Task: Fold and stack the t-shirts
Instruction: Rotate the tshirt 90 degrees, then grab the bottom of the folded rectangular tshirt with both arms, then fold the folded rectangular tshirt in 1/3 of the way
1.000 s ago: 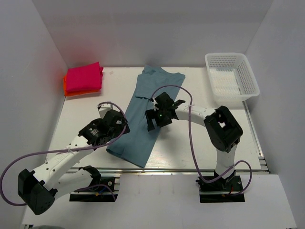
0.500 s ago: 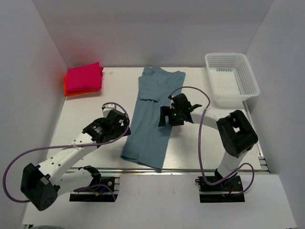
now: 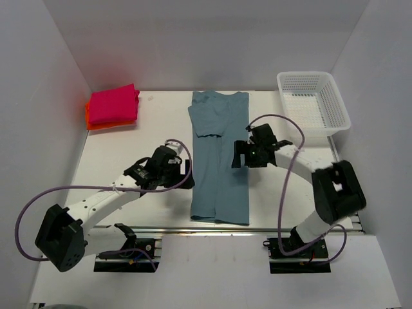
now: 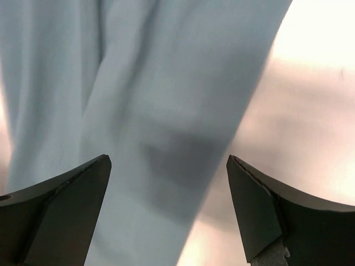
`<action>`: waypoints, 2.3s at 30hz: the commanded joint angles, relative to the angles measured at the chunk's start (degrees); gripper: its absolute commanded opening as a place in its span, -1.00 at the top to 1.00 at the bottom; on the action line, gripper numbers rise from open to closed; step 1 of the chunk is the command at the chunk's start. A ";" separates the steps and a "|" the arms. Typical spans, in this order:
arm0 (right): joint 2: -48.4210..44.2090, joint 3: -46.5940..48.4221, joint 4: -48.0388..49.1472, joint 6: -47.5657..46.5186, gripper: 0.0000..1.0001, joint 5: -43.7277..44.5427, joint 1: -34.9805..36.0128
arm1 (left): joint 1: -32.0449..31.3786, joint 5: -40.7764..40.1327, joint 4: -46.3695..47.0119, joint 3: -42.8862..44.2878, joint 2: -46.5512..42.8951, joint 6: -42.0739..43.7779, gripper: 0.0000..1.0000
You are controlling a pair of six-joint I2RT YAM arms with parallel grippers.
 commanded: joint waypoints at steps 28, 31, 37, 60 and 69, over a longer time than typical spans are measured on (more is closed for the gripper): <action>-34.83 -37.14 -7.78 5.91 -0.54 -28.92 2.96 | -11.02 19.75 8.60 -13.56 9.13 -2.87 0.15; -34.21 -37.14 -7.34 5.65 -0.27 -29.62 3.22 | -11.64 21.43 9.13 -13.56 9.66 -2.08 0.18; -32.63 -36.35 -4.18 5.29 0.36 -28.14 3.40 | -11.64 23.35 10.18 -12.85 9.13 -1.03 0.38; -33.86 -26.42 -0.84 2.39 1.00 -17.16 2.78 | -10.41 18.37 8.87 -1.26 9.57 3.02 1.00; -30.17 -18.61 1.89 5.82 1.00 -6.53 2.52 | -8.66 -1.15 5.09 5.95 8.78 -1.20 1.00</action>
